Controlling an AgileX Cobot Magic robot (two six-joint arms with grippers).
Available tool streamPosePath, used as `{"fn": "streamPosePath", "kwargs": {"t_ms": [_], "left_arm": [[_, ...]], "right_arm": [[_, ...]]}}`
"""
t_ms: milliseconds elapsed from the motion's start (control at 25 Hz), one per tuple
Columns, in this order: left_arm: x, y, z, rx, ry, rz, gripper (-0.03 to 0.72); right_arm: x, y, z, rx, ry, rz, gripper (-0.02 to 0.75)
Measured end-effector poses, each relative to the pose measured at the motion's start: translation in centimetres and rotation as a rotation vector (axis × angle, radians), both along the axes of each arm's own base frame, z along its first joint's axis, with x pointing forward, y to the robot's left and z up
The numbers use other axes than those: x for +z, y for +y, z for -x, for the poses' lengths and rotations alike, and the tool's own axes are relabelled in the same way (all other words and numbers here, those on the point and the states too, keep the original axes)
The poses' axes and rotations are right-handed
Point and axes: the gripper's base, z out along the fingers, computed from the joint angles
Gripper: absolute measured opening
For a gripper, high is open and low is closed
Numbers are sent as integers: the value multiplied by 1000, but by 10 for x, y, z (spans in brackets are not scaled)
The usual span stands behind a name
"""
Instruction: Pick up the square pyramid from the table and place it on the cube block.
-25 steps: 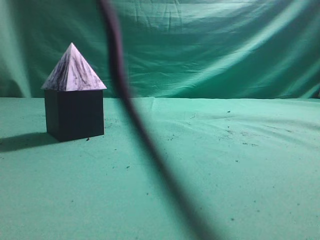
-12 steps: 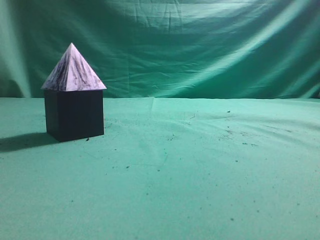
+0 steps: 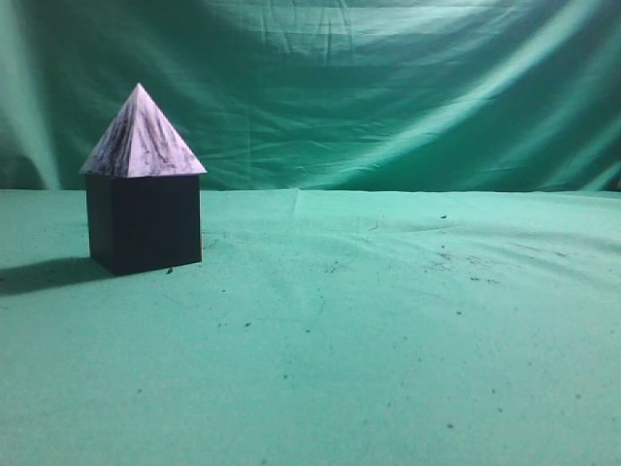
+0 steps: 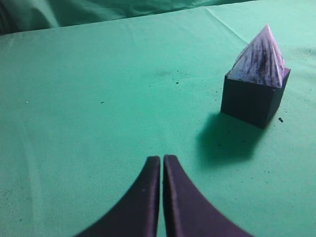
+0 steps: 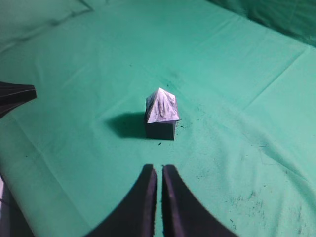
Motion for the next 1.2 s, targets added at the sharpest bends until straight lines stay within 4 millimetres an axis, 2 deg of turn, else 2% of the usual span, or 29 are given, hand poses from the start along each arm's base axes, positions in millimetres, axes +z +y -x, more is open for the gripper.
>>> {"fn": "streamPosePath", "kwargs": {"t_ms": [240,440,600,680,800,920,1200], "left_arm": [[0,0,0,0,0,0,0],[0,0,0,0,0,0,0],[0,0,0,0,0,0,0],[0,0,0,0,0,0,0],[0,0,0,0,0,0,0],[0,0,0,0,0,0,0],[0,0,0,0,0,0,0]], "right_arm": [[-4,-24,19,-2,-33,-31,0],[-16,-30,17,-28,-28,61,0],[-29,-47,10,-177,-128,-16,0],[-43,-60,7,-287,-186,-55,0],[-77,-78,7,-455,-260,-91,0],[-111,-95,16,-606,-300,-92,0],[-179,-112,38,-802,-336,-99,0]]}}
